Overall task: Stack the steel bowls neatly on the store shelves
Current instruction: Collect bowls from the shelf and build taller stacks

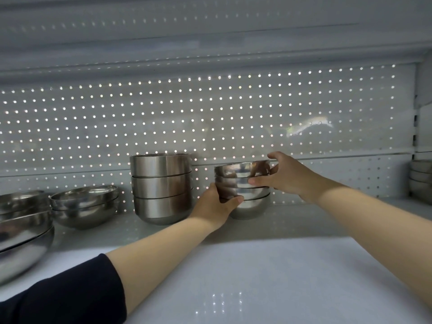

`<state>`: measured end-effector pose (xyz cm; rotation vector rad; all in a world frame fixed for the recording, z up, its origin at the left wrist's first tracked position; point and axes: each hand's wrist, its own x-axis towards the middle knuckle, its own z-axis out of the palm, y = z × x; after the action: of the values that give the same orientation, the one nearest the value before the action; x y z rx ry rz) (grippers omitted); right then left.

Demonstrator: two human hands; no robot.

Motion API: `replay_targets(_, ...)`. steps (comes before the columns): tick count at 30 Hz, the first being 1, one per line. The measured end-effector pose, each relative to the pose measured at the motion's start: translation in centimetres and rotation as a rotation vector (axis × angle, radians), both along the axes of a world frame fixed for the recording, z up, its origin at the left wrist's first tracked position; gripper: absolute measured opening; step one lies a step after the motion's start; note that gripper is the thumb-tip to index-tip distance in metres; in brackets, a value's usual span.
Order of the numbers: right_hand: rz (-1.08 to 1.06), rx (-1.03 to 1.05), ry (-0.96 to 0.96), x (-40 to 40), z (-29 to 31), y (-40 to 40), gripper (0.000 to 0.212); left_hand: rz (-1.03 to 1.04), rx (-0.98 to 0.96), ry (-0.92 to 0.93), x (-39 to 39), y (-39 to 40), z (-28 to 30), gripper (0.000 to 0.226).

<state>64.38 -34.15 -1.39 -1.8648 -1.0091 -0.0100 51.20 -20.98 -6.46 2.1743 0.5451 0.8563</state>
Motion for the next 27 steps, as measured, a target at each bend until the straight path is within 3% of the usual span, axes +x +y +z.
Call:
replay_targets(16,-0.044,-0.112,-0.122,-0.8,0.5,-0.5,0.069,-0.023,-0.023,-0.005,0.0,0.0,0.0,0.031)
replay_targets(22,0.034,-0.070,-0.282,-1.8,1.5,-0.9,0.016,-0.044,-0.024,-0.008,-0.1,0.0,0.0,0.026)
replay_targets(27,0.130,-0.180,-0.424,-2.2,1.5,-1.3,0.004,-0.028,-0.018,0.000,0.0,0.1,-0.1,0.030)
